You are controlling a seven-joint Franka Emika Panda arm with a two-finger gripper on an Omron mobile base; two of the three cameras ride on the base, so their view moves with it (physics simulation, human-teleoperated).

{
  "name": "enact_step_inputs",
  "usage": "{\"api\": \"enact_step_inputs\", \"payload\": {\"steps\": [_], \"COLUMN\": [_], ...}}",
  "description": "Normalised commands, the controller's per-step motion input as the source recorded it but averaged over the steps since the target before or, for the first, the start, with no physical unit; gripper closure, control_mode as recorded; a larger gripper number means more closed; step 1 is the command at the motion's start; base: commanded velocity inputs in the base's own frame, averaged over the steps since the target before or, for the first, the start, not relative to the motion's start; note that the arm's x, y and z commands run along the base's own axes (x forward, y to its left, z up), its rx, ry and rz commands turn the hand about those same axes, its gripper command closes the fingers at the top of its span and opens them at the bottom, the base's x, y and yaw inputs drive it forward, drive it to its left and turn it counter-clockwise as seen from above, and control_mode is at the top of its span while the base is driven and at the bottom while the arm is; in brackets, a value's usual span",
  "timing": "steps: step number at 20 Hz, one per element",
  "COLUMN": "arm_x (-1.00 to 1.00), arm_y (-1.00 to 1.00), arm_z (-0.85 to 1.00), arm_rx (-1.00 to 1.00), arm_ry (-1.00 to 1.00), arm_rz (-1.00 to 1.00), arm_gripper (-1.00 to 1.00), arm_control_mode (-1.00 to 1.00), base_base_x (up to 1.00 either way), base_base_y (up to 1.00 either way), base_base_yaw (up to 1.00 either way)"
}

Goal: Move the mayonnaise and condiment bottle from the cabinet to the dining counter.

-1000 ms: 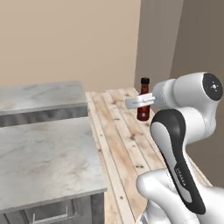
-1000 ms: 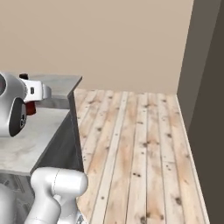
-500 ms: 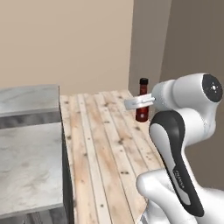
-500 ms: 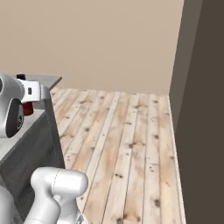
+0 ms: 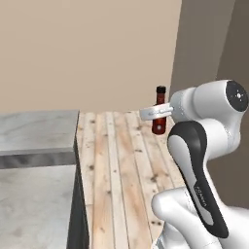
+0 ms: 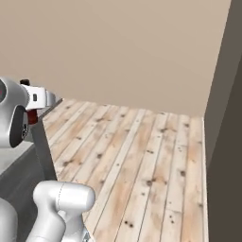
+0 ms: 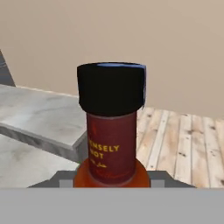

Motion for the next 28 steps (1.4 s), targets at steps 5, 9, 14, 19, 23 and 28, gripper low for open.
{"api": "enact_step_inputs", "payload": {"steps": [5, 9, 14, 19, 23, 28], "arm_x": [0.00, 0.00, 0.00, 0.00, 0.00, 0.00], "arm_y": [0.00, 0.00, 0.00, 0.00, 0.00, 0.00], "arm_z": [0.00, 0.00, 0.00, 0.00, 0.00, 0.00], "arm_rx": [0.00, 0.00, 0.00, 0.00, 0.00, 0.00], "arm_ry": [0.00, 0.00, 0.00, 0.00, 0.00, 0.00], "arm_rz": [0.00, 0.00, 0.00, 0.00, 0.00, 0.00], "arm_gripper": [1.00, 1.00, 1.00, 1.00, 1.00, 1.00], "arm_control_mode": [1.00, 1.00, 1.00, 1.00, 1.00, 1.00], "base_base_x": [0.78, 0.67, 0.69, 0.74, 0.74, 0.73], "base_base_y": [-0.34, -0.20, -0.27, -0.36, -0.40, -0.38], "base_base_yaw": [0.38, 0.45, 0.42, 0.38, 0.36, 0.37]}}
